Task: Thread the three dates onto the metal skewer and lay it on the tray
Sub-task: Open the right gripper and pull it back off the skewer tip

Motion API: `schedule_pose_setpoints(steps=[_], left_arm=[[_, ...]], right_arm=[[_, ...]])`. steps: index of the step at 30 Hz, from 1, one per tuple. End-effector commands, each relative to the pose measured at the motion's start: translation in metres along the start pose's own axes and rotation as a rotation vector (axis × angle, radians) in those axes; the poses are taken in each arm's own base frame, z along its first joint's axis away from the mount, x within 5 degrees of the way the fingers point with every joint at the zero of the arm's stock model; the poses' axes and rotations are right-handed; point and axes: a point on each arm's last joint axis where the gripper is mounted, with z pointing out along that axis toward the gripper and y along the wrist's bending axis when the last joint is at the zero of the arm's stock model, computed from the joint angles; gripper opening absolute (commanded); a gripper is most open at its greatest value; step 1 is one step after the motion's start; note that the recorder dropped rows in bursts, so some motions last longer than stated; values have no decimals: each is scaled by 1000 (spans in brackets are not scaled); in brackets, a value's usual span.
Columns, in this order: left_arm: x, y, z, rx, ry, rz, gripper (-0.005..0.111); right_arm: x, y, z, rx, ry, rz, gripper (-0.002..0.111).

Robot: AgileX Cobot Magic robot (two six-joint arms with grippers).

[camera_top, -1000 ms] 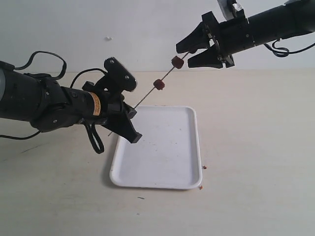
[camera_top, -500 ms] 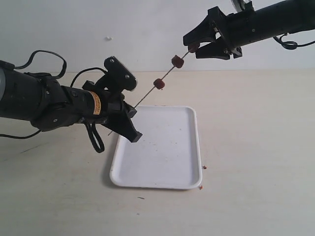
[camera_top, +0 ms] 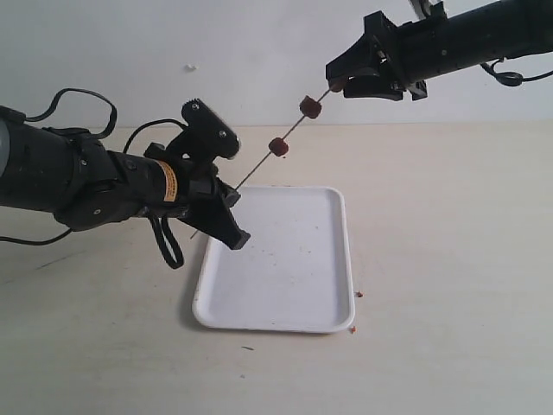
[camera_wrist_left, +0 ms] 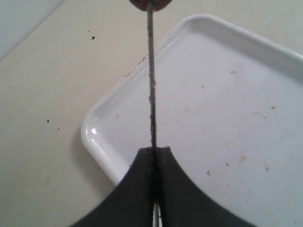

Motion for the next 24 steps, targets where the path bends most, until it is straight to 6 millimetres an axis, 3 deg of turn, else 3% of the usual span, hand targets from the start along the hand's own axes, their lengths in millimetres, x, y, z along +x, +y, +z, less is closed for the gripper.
schedule_pose_setpoints(steps=[1, 13, 19, 24], left_arm=[[-4, 1, -1, -1, -21, -31, 0], [-11, -16, -1, 35, -44, -2, 0], [-10, -16, -1, 31, -39, -26, 0], [-11, -15, -1, 23, -44, -105, 0]], right_arm=[[-5, 0, -3, 20, -44, -18, 50], [-6, 1, -3, 19, -45, -17, 50], [-2, 4, -3, -21, -6, -11, 30], [0, 7, -2, -39, 18, -12, 30]])
